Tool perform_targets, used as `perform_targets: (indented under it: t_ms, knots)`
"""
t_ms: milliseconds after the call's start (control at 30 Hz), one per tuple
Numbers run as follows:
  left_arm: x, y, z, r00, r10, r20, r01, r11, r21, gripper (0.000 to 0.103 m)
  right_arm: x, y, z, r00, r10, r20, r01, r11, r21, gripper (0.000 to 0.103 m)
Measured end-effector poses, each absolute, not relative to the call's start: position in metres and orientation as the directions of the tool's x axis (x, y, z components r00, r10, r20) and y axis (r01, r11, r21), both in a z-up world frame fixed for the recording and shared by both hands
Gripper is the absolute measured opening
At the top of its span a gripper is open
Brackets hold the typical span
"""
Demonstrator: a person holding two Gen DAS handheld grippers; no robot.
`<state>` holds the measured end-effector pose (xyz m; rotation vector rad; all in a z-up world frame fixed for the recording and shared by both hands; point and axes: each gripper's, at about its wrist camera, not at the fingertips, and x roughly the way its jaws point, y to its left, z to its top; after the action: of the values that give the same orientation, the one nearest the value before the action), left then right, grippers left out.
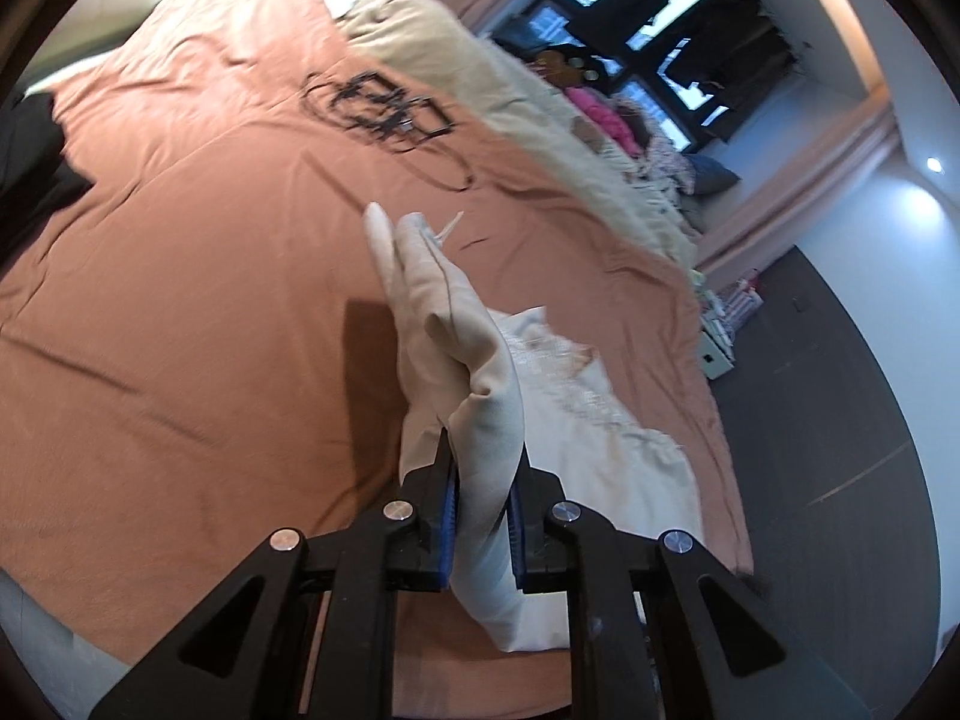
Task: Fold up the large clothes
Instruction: 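Lift the side with the left tool, fold it over the jacket, open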
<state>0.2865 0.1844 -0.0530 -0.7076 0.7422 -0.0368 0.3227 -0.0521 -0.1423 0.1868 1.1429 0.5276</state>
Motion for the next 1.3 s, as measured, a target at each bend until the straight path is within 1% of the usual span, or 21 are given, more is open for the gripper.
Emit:
perform_targets:
  t_ms: [33, 100, 267, 400, 533, 567, 600, 633, 700, 867, 1133, 1233, 1300]
  knots:
    - [0.288, 0.178, -0.046, 0.753, -0.272, -0.599, -0.194, 0.778, -0.597, 0.015, 0.320, -0.052, -0.147, 0.302, 0.488, -0.819, -0.297, 0.864, 0.406, 0.013]
    - [0.291, 0.167, -0.032, 0.762, -0.285, -0.582, -0.161, 0.787, -0.596, 0.015, 0.316, -0.054, -0.159, 0.292, 0.478, -0.828, -0.277, 0.871, 0.405, 0.011]
    - [0.303, 0.127, -0.003, 0.758, -0.320, -0.568, -0.079, 0.820, -0.567, 0.015, 0.309, -0.059, -0.184, 0.286, 0.477, -0.831, -0.244, 0.875, 0.418, 0.010]
    - [0.315, 0.094, 0.019, 0.755, -0.342, -0.559, -0.026, 0.837, -0.546, 0.015, 0.309, -0.072, -0.181, 0.257, 0.526, -0.811, -0.228, 0.849, 0.478, 0.010]
    - [0.328, 0.058, 0.037, 0.745, -0.364, -0.560, 0.025, 0.853, -0.522, 0.015, 0.306, -0.098, -0.163, 0.309, 0.555, -0.772, -0.212, 0.832, 0.513, 0.011]
    - [0.330, 0.051, 0.040, 0.742, -0.369, -0.560, 0.035, 0.855, -0.517, 0.015, 0.305, -0.106, -0.158, 0.322, 0.560, -0.763, -0.207, 0.828, 0.521, 0.012]
    - [0.333, 0.042, 0.043, 0.737, -0.377, -0.562, 0.048, 0.858, -0.511, 0.015, 0.305, -0.116, -0.152, 0.339, 0.565, -0.752, -0.200, 0.825, 0.529, 0.021]
    - [0.336, 0.032, 0.045, 0.731, -0.384, -0.564, 0.063, 0.861, -0.505, 0.015, 0.303, -0.128, -0.146, 0.365, 0.567, -0.738, -0.191, 0.822, 0.537, 0.033]
    - [0.337, 0.015, 0.048, 0.722, -0.394, -0.569, 0.088, 0.867, -0.490, 0.015, 0.300, -0.155, -0.134, 0.417, 0.564, -0.713, -0.172, 0.819, 0.547, 0.045]
    - [0.350, -0.038, 0.053, 0.686, -0.424, -0.590, 0.153, 0.878, -0.453, 0.015, 0.294, -0.223, -0.118, 0.513, 0.539, -0.668, -0.107, 0.812, 0.574, 0.046]
    - [0.370, -0.132, 0.032, 0.590, -0.485, -0.646, 0.250, 0.870, -0.425, 0.015, 0.273, -0.324, -0.128, 0.596, 0.473, -0.649, 0.055, 0.782, 0.621, 0.046]
    - [0.379, -0.176, 0.010, 0.492, -0.523, -0.696, 0.306, 0.852, -0.424, 0.015, 0.265, -0.348, -0.135, 0.609, 0.450, -0.653, 0.096, 0.775, 0.624, 0.046]
    - [0.385, -0.207, -0.012, 0.397, -0.514, -0.760, 0.336, 0.852, -0.401, 0.019, 0.259, -0.360, -0.141, 0.611, 0.439, -0.659, 0.123, 0.769, 0.627, 0.046]
